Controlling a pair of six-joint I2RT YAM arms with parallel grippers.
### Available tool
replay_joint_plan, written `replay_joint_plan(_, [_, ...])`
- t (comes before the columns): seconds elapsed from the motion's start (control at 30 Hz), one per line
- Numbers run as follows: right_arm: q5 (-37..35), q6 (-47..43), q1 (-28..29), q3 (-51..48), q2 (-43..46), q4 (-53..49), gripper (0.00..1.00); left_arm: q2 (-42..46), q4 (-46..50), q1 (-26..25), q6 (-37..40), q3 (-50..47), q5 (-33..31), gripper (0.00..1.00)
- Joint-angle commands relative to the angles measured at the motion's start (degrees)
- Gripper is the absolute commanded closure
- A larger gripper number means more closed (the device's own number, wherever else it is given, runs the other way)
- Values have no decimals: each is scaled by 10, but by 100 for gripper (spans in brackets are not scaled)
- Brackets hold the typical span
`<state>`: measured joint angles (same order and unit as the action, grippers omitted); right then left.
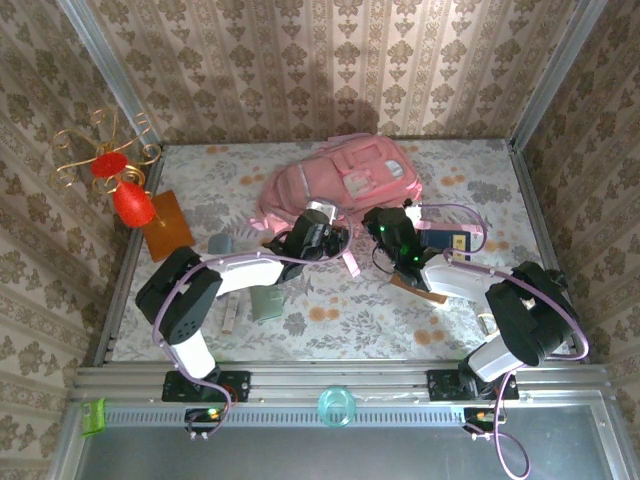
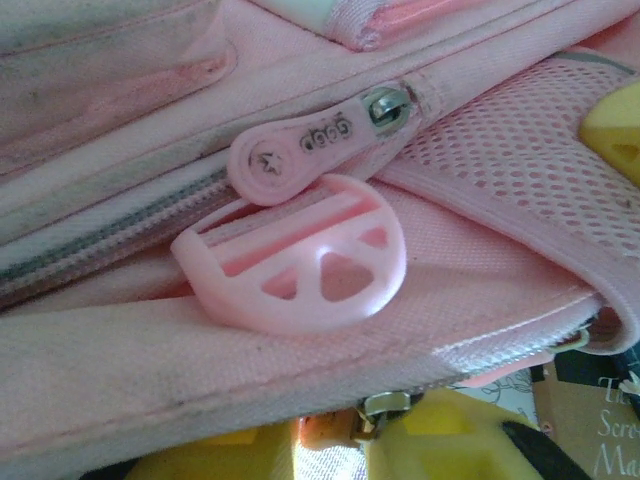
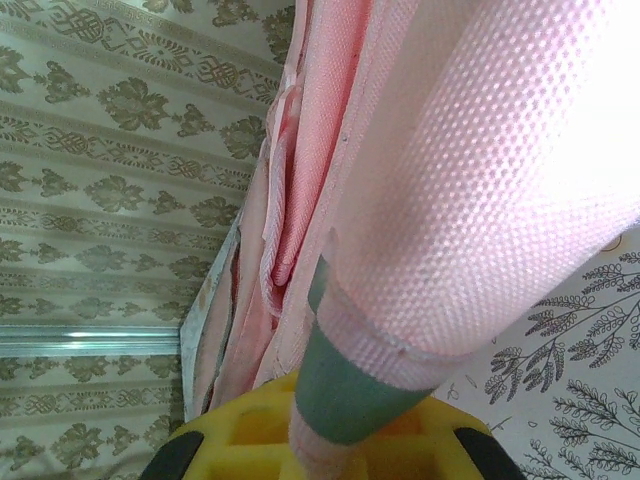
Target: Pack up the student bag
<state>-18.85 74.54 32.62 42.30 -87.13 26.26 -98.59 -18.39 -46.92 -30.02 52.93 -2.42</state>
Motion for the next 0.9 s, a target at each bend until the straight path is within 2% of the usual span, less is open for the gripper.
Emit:
replay_joint_plan(0.0, [-15,-2,7,30,6,27,100,-11,-11,0,4,13,-20,80])
replay_joint_plan(0.2, [-13,-1,7,33,1,28,100,-12,-24,0,12,9,-13,87])
replay_joint_plan(0.37, [-19,-4,7,30,2,27,100,5,-32,0,26,-7,-20,100])
replay_joint_plan(0.6, [-54,-29,4,13,20,19,100,46,-14,4,75,-54,-49,100])
replay_joint_plan(0.87, [-74,-64,-8,-16,30,21,100,84,36,45,116,-87,-64,100])
